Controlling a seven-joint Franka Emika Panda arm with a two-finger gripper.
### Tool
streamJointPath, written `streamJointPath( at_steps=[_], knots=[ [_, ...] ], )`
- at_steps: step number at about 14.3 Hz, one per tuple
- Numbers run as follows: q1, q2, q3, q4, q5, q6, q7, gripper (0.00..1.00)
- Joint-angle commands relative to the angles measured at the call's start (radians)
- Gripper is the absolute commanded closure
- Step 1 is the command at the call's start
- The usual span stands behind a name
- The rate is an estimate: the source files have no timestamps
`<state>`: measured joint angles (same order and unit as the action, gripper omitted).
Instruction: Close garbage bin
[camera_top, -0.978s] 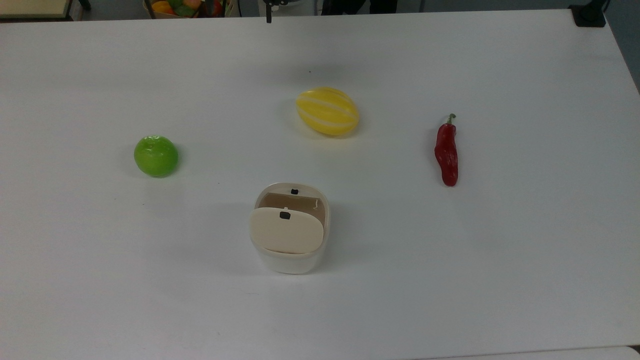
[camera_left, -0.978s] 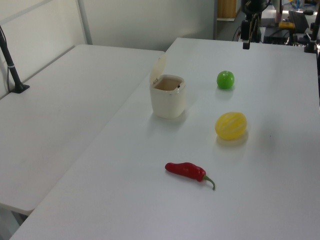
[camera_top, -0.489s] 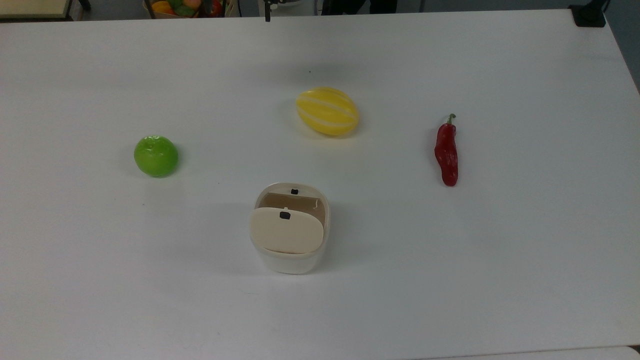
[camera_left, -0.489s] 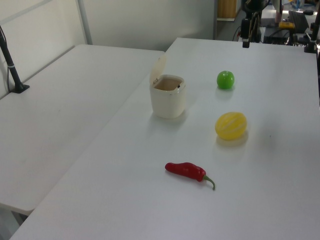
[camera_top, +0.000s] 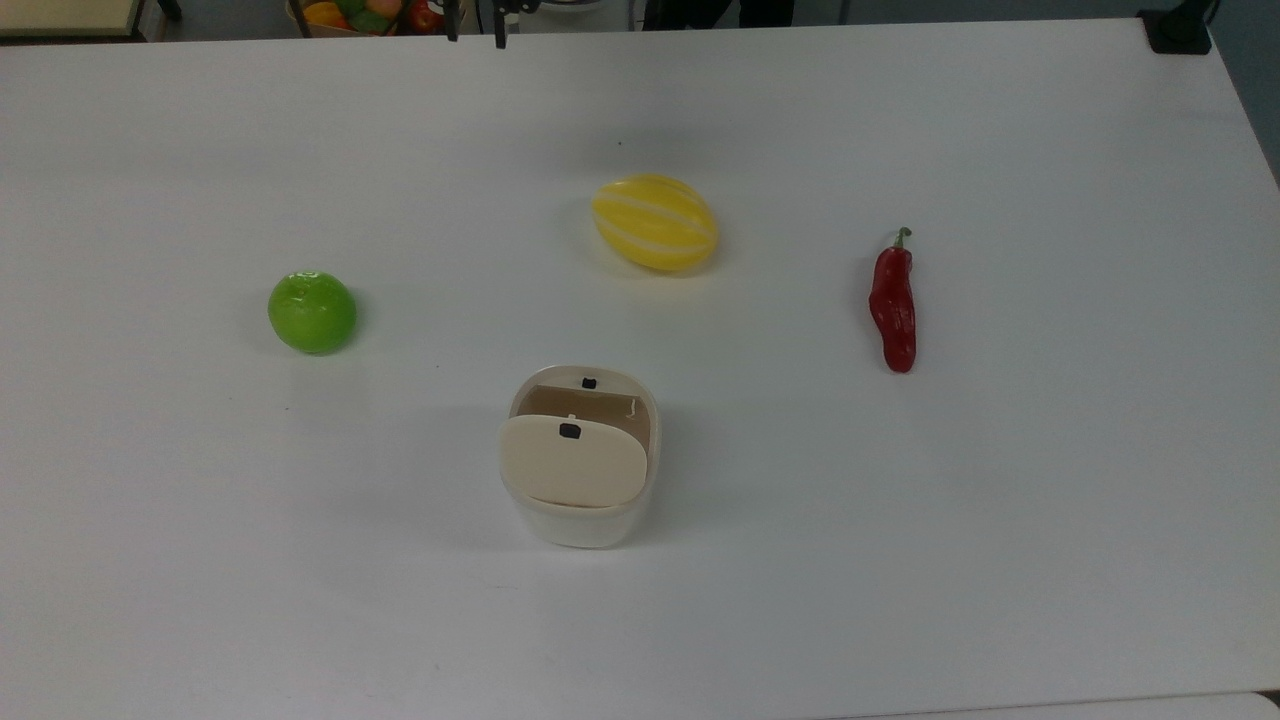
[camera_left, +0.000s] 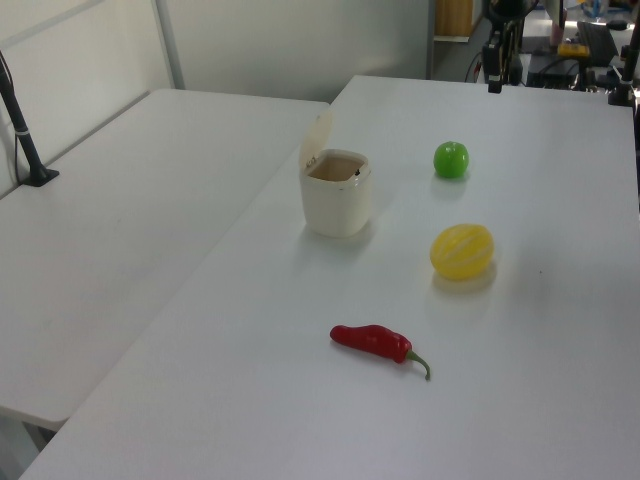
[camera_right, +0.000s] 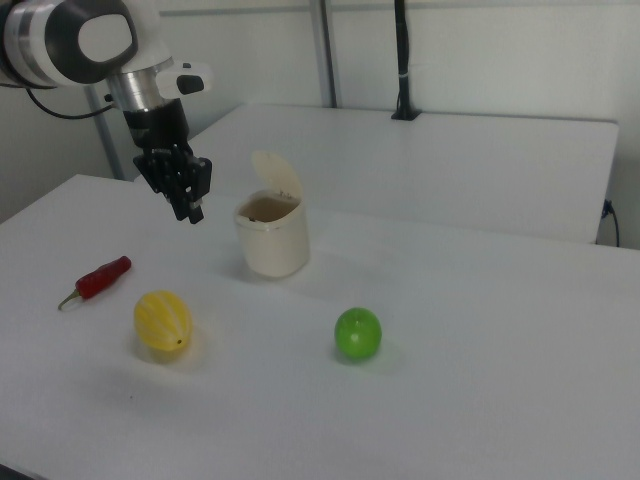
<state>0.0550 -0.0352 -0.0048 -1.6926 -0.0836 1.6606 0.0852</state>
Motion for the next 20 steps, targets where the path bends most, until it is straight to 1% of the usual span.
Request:
streamJointPath(
  at_steps=[1, 5, 8, 10, 12, 14, 16, 18, 20],
  knots=[
    [0.006, -0.006, 0.002, 0.004, -0.002, -0.024, 0.004, 1.0],
    [0.011, 0.004, 0.002, 0.005, -0.002, -0.016, 0.002, 1.0],
    [0.016, 0.04, 0.006, 0.014, -0.002, -0.015, -0.001, 1.0],
    [0.017, 0.095, 0.011, 0.063, -0.001, 0.001, 0.001, 1.0],
    [0.017, 0.129, 0.012, 0.093, -0.004, 0.072, 0.007, 1.0],
    [0.016, 0.158, 0.012, 0.125, -0.002, 0.196, 0.007, 1.0],
    [0.014, 0.178, 0.012, 0.136, -0.002, 0.289, -0.002, 1.0],
    [0.014, 0.222, 0.012, 0.149, -0.004, 0.42, 0.002, 1.0],
    [0.013, 0.268, 0.012, 0.203, 0.002, 0.525, 0.008, 1.0]
  ],
)
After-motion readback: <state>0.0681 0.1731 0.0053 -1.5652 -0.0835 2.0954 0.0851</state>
